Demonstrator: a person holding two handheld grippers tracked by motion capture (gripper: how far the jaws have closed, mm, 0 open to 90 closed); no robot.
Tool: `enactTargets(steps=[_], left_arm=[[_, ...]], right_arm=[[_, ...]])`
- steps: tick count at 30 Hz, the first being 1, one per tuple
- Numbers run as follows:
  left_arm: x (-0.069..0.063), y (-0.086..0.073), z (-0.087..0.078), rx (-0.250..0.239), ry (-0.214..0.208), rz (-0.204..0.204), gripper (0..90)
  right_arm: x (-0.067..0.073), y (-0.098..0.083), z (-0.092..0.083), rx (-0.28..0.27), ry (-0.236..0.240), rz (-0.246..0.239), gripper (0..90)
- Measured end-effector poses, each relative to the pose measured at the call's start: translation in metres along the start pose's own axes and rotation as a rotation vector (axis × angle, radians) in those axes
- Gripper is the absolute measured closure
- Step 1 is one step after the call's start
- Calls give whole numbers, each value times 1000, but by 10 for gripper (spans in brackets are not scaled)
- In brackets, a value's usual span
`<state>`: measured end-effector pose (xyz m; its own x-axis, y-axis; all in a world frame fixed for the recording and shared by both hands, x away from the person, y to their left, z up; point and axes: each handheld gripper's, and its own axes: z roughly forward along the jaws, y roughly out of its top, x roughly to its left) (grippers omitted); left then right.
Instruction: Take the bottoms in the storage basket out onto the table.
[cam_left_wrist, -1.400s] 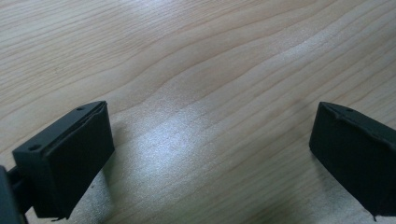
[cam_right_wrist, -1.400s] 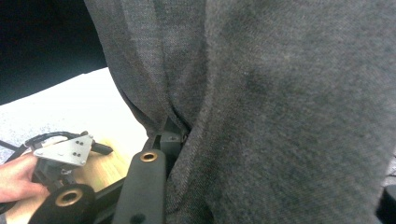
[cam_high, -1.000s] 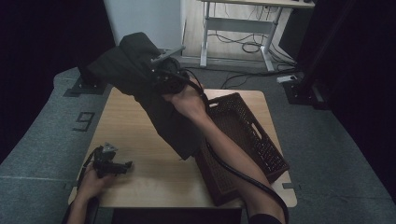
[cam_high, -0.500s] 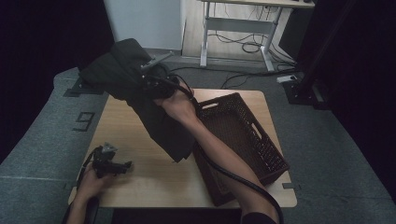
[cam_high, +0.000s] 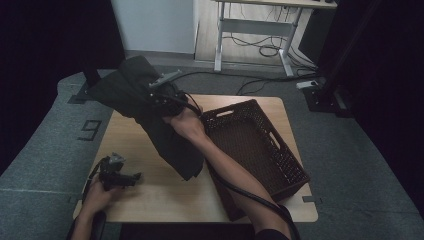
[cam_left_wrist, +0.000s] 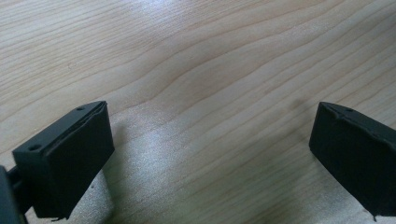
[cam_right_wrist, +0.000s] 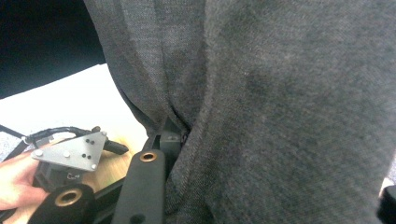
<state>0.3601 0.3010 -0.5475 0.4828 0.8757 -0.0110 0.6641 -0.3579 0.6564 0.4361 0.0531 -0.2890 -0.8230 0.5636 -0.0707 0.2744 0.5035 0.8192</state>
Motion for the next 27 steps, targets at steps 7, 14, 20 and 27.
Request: enactTargets(steps=[7, 14, 20, 27], left_arm=[[0, 0, 0, 1, 0, 1, 0], [0, 0, 0, 1, 0, 1, 0], [0, 0, 0, 1, 0, 1, 0], [0, 0, 0, 1, -1, 1, 0]], right_arm=[[1, -15, 13, 9, 8, 11, 629], [2, -31, 25, 17, 12, 29, 628], [2, -44, 33, 13, 8, 50, 628], [1, -58, 43, 23, -1, 73, 627]])
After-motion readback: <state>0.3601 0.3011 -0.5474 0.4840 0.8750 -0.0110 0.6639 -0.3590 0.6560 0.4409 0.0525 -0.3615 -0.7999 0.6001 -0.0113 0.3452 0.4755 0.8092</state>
